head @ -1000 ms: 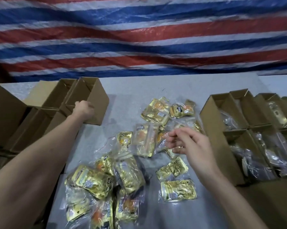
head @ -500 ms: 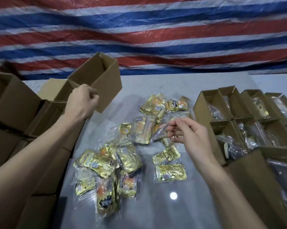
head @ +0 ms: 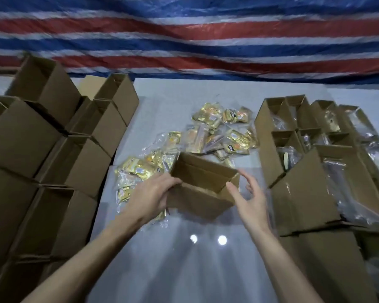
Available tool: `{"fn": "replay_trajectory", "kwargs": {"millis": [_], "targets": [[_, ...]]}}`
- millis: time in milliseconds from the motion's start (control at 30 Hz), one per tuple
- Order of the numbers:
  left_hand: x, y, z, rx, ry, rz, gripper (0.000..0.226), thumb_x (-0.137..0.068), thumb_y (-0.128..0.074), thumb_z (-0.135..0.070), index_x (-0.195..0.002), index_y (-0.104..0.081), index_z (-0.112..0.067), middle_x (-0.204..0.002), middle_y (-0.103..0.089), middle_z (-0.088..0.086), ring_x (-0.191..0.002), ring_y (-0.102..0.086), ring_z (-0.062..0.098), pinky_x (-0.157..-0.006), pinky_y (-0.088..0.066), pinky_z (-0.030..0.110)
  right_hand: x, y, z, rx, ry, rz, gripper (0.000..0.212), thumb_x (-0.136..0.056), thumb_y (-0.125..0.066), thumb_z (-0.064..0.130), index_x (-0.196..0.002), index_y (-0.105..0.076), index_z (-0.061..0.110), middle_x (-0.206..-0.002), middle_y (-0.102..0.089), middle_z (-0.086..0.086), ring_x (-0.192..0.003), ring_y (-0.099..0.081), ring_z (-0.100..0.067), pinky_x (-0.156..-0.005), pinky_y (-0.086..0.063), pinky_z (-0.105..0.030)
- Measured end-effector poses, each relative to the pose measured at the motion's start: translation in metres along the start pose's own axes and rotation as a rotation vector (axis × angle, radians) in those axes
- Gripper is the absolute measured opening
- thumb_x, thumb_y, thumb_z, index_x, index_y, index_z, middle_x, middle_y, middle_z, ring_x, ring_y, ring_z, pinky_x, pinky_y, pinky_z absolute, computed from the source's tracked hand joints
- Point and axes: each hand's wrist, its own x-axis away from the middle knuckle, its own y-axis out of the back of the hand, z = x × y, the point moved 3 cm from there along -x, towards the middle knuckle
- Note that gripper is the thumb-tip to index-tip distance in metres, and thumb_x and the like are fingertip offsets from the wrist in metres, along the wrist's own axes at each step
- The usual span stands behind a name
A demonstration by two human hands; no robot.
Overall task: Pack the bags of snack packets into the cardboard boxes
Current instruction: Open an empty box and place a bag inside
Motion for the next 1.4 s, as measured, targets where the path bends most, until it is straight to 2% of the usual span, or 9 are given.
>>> {"fn": "replay_trajectory", "kwargs": {"millis": [167, 267, 400, 567, 700, 967, 1100, 1200, 1400], "targets": [[0.073, -0.060, -0.015, 0.099, 0.041, 0.047, 0.033, -0.080, -0.069, 0.007, -0.104, -0.074, -0.015, -0.094, -0.073, 0.002, -0.083, -0.068, 0.026, -0.069, -0.058, 0.036, 0.030, -0.005, -0.064, 0.304, -0.189, 0.194, 0.038, -0.089, -0.071, 0.033, -0.126, -0.062, 0.039, -0.145, -0.044, -0.003, -0.135, -0.043, -0.021, -0.112, -0.036, -0.036], [0.110, -0.089, -0.024, 0.031, 0.073, 0.171, 0.034, -0.081, -0.064, -0.003, -0.107, -0.073, -0.023, -0.099, -0.073, -0.002, -0.091, -0.068, 0.024, -0.075, -0.053, 0.031, 0.054, -0.011, -0.101, 0.363, -0.241, 0.292, 0.038, -0.090, -0.063, 0.007, -0.123, -0.065, 0.025, -0.134, -0.060, -0.008, -0.122, -0.056, -0.020, -0.101, -0.043, -0.025], [0.142, -0.093, -0.029, 0.138, 0.053, 0.109, 0.030, -0.092, -0.059, -0.036, -0.119, -0.065, -0.024, -0.118, -0.065, -0.008, -0.091, -0.063, 0.010, -0.071, -0.053, 0.023, 0.072, -0.015, -0.126, 0.427, -0.262, 0.245, 0.059, -0.081, -0.051, -0.010, -0.128, -0.060, 0.025, -0.131, -0.057, -0.003, -0.123, -0.053, -0.022, -0.108, -0.042, -0.032], [0.155, -0.093, 0.022, 0.336, 0.588, -0.205, 0.024, -0.093, -0.059, -0.043, -0.115, -0.059, -0.031, -0.104, -0.061, -0.017, -0.079, -0.057, 0.003, -0.063, -0.044, 0.017, 0.083, -0.026, -0.130, 0.495, -0.211, 0.244, 0.066, -0.070, -0.048, -0.011, -0.125, -0.060, 0.023, -0.115, -0.048, 0.006, -0.114, -0.056, -0.024, -0.098, -0.042, -0.028], [0.154, -0.126, 0.072, 0.274, 0.879, -0.021, 0.021, -0.093, -0.064, -0.025, -0.114, -0.063, -0.021, -0.117, -0.065, -0.002, -0.092, -0.062, 0.014, -0.078, -0.046, 0.030, 0.086, -0.032, -0.130, 0.574, -0.227, 0.275, 0.064, -0.073, -0.048, -0.005, -0.127, -0.057, 0.027, -0.128, -0.045, 0.006, -0.122, -0.051, -0.019, -0.098, -0.039, -0.022], [0.150, -0.165, 0.103, 0.024, 0.909, 0.193, 0.046, -0.084, -0.064, -0.013, -0.129, -0.056, -0.021, -0.125, -0.053, 0.002, -0.104, -0.059, 0.026, -0.086, -0.051, 0.039, 0.089, -0.029, -0.124, 0.613, -0.236, 0.351, 0.059, -0.078, -0.047, 0.000, -0.127, -0.051, 0.033, -0.145, -0.034, 0.009, -0.132, -0.043, -0.015, -0.101, -0.036, -0.019], [0.140, -0.176, 0.112, 0.110, 1.021, 0.209, 0.023, -0.085, -0.061, -0.008, -0.105, -0.052, -0.016, -0.108, -0.059, 0.008, -0.091, -0.059, 0.027, -0.080, -0.052, 0.041, 0.098, -0.027, -0.122, 0.597, -0.253, 0.316, 0.052, -0.078, -0.048, -0.002, -0.113, -0.051, 0.035, -0.156, -0.028, 0.008, -0.134, -0.044, -0.012, -0.089, -0.031, -0.008], [0.133, -0.179, 0.120, 0.096, 1.049, 0.242, 0.011, -0.090, -0.060, -0.017, -0.093, -0.049, -0.018, -0.098, -0.062, 0.007, -0.085, -0.060, 0.026, -0.077, -0.054, 0.040, 0.102, -0.025, -0.124, 0.588, -0.240, 0.306, 0.052, -0.076, -0.048, -0.003, -0.112, -0.052, 0.034, -0.154, -0.028, 0.007, -0.139, -0.036, -0.014, -0.103, -0.028, -0.010], [0.123, -0.181, 0.108, 0.033, 0.888, 0.174, 0.010, -0.096, -0.053, -0.017, -0.102, -0.061, -0.015, -0.102, -0.060, 0.009, -0.089, -0.058, 0.027, -0.077, -0.050, 0.037, 0.103, -0.022, -0.133, 0.570, -0.251, 0.356, 0.055, -0.079, -0.048, -0.003, -0.114, -0.049, 0.039, -0.140, -0.038, 0.006, -0.122, -0.050, -0.017, -0.098, -0.040, -0.022]]}}
